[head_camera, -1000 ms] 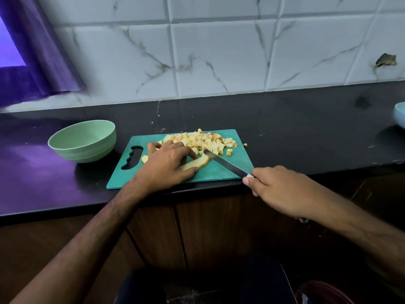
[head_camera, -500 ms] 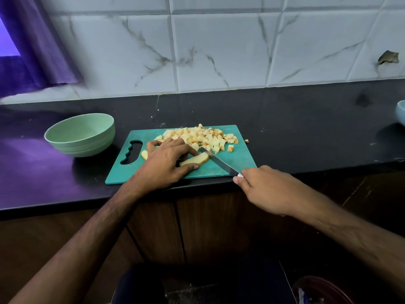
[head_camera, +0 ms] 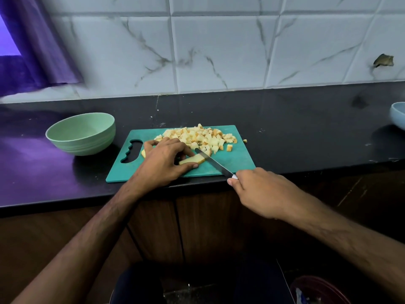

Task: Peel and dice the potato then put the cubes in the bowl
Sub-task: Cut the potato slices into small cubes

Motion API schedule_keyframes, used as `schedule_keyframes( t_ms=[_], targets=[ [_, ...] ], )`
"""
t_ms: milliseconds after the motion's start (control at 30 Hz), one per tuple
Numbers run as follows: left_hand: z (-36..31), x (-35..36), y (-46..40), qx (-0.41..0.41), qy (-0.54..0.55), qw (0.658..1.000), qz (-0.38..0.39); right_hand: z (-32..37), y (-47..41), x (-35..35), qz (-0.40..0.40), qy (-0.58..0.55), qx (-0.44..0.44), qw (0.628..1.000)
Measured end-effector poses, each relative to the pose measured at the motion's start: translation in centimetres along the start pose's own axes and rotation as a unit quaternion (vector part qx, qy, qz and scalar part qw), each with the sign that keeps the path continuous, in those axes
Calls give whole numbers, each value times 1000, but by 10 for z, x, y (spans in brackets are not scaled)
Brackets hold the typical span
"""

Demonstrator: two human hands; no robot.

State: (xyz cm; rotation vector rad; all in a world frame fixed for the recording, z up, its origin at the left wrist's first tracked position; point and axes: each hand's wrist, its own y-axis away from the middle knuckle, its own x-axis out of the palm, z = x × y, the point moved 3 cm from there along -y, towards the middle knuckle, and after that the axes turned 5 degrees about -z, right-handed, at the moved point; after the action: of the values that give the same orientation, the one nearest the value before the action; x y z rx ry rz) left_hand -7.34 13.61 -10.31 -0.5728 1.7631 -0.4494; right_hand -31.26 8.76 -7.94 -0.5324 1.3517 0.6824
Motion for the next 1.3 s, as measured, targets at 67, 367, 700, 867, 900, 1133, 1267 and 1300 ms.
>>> schedule_keyframes(
  t_ms=[67,367,700,867,900,1133,1267,1300],
  targets=[
    [-1,-1,0,2,0,1000,-3,2,-7,2,7,-1,-1,1000],
    [-1,-2,1,-23,-17,1000,3,5,-4,-25,-15,29,-14,999],
    [-1,-1,0,-22,-6,1000,7,19,0,6,-19,2,-16,1000],
    [-4,-6,2,-23,-26,999,20,21,-16,-5,7,-2,-16,1000],
    [-5,-6,5,-15,-49,999,15,20,-17,-8,10,-9,-10,1000],
    [8,-17,22,-5,-65,998,-17,20,0,-14,-16,0,-22,1000],
    [10,-15,20,-24,-26,999,-16,26,2,2,-11,-3,-23,1000],
    [10,-15,20,-30,-23,999,-13,27,0,5,-8,-12,-21,1000]
  ],
)
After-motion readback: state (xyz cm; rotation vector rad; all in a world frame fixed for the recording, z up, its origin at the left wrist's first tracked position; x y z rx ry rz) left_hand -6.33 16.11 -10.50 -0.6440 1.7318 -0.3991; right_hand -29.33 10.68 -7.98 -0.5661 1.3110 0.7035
